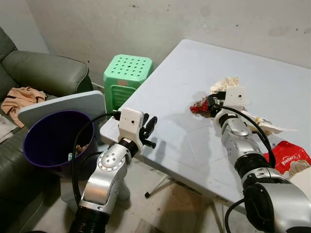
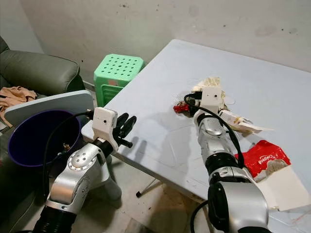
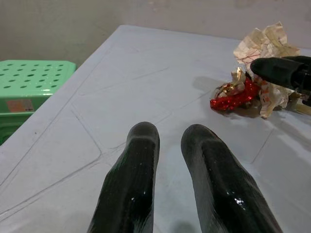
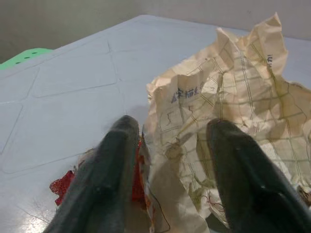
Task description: Picking trash to rubbish bin
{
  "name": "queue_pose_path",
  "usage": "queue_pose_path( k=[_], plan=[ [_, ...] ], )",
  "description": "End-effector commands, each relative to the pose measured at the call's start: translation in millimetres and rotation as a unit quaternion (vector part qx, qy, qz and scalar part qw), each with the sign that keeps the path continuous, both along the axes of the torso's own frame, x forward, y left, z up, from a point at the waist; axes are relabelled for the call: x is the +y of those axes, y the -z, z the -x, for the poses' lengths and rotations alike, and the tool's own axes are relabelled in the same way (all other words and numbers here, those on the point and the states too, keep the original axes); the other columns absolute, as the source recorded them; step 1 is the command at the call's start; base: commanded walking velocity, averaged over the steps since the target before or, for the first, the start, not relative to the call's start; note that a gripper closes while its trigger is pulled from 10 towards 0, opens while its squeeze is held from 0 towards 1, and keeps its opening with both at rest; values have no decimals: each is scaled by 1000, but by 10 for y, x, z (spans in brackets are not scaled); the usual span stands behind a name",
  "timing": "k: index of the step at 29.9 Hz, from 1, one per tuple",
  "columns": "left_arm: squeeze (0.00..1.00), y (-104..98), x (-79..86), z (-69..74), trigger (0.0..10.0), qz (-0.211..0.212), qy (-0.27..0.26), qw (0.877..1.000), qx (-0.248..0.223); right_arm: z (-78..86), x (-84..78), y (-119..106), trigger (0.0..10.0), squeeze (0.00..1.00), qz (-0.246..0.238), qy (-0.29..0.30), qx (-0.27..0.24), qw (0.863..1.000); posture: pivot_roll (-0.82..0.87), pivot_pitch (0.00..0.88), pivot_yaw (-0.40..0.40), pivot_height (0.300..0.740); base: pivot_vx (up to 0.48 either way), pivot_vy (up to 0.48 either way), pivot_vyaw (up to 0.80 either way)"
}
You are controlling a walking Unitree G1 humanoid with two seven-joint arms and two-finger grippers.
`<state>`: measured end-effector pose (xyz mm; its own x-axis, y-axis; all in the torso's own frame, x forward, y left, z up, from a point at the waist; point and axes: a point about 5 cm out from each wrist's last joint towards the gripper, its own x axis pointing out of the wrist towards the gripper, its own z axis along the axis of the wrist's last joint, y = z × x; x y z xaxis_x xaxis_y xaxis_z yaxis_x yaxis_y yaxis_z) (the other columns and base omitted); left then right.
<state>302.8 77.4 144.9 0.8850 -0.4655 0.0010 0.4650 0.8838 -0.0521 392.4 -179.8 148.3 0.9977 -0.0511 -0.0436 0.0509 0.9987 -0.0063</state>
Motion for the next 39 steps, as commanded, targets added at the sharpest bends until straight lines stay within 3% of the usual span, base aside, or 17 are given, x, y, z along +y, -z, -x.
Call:
queue_pose_path(
  k=[1, 39],
  plan=[
    [0, -33, -13, 20, 10000, -5, -1, 1000, -8, -19, -4, -35, 0, 0, 11, 0, -1, 1000, 169, 100, -45, 740, 0, 0, 0],
    [0, -64, 24, 2, 10000, -9, -17, 1000, -17, 17, -85, 35, 0, 0, 31, 0, 9, 999, 174, 123, -51, 740, 0, 0, 0]
  ],
)
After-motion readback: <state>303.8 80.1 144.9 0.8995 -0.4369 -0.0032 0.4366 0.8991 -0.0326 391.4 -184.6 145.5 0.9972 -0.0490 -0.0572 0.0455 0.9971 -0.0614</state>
